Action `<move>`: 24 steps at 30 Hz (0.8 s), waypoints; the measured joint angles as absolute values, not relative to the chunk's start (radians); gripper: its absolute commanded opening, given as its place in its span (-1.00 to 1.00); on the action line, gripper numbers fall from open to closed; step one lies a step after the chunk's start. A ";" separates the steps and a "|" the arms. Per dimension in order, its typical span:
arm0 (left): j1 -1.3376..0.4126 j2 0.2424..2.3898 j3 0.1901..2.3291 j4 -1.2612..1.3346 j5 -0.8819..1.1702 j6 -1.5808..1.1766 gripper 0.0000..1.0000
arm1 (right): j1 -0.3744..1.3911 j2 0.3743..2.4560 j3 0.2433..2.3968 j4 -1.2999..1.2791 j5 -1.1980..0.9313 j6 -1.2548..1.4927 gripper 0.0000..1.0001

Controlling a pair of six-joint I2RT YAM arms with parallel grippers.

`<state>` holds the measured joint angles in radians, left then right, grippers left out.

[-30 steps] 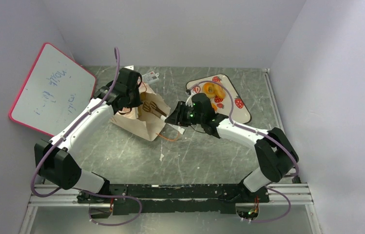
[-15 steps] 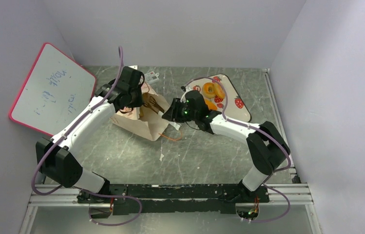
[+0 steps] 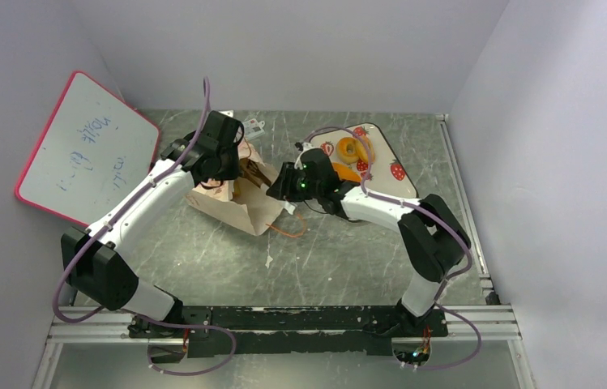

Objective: Take the fake bread out of the paper bag
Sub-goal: Take out the fake bread from the paper bag.

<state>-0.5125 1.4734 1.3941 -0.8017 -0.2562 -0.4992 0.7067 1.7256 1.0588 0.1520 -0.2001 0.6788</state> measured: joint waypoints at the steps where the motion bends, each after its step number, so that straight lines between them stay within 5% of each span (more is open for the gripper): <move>1: -0.513 1.473 1.394 -0.804 -0.255 -0.497 -0.86 | 0.708 1.731 1.061 0.152 -0.195 0.675 -0.19; 17: -0.514 1.473 1.394 -0.827 -0.220 -0.468 -0.86 | 0.727 1.809 1.116 0.158 -0.148 0.641 -0.20; 24: -0.514 1.473 1.394 -0.829 -0.219 -0.467 -0.86 | 0.728 1.821 1.124 0.170 -0.122 0.634 -0.67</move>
<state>-0.5137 1.4734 1.3937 -0.8291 -0.2188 -0.4667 0.7284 1.8206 1.1240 0.1703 -0.1223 0.6338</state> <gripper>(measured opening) 0.077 0.287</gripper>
